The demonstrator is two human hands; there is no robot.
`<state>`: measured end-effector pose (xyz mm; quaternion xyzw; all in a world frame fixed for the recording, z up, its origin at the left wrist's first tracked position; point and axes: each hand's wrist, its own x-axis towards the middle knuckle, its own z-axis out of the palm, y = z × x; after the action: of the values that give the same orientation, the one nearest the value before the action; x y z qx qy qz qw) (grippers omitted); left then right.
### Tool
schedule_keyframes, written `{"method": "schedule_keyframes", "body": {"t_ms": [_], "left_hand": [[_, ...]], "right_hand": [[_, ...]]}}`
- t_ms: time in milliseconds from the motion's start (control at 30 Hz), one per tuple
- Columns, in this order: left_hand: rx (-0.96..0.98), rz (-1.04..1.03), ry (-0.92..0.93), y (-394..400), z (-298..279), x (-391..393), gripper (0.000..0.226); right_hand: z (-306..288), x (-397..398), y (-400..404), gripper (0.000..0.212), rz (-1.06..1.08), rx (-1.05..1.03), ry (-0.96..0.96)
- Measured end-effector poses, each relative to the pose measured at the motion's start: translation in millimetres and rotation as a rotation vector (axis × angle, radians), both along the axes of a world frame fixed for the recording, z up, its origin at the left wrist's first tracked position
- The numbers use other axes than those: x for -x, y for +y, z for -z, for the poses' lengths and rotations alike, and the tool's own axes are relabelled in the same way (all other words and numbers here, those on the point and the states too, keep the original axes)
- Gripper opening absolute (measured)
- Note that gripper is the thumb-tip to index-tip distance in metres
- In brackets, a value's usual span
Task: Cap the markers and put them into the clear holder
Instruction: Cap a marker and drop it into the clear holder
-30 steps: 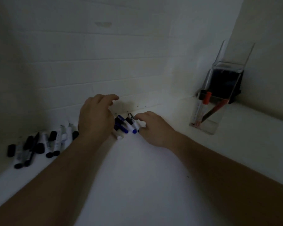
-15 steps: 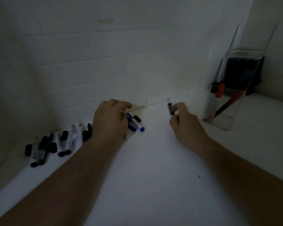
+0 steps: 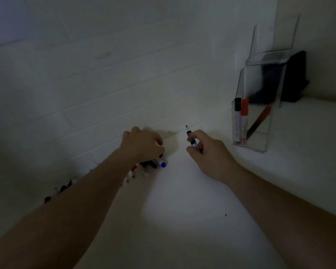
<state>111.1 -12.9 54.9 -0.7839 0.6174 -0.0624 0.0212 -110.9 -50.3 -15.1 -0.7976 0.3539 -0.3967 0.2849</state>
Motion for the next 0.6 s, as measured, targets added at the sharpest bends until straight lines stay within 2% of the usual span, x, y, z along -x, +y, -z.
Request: {"method": "schedule_keyframes", "body": {"t_ms": [100,267,367,500,600], "left_hand": [[-0.147,0.018,-0.079,-4.6,0.0,4.4,0.039],[-0.131,0.012,-0.090,-8.6,1.5,13.1,0.030],[0.081,0.051,0.016,-6.7,2.0,12.7,0.031],[0.376,0.214,0.422,12.7,3.1,22.3,0.031],[0.499,0.311,0.502,37.9,15.1,32.0,0.024]], "right_hand": [[-0.1,1.2,-0.6,0.011,0.001,-0.032,-0.019],[-1.0,2.6,-0.1,0.011,-0.010,-0.061,-0.042],[-1.8,2.4,0.6,0.011,-0.015,-0.071,-0.060],[-4.1,1.4,1.0,0.026,-0.013,-0.064,-0.071],[-3.5,-0.6,-1.1,0.040,0.004,-0.106,-0.135]]}}
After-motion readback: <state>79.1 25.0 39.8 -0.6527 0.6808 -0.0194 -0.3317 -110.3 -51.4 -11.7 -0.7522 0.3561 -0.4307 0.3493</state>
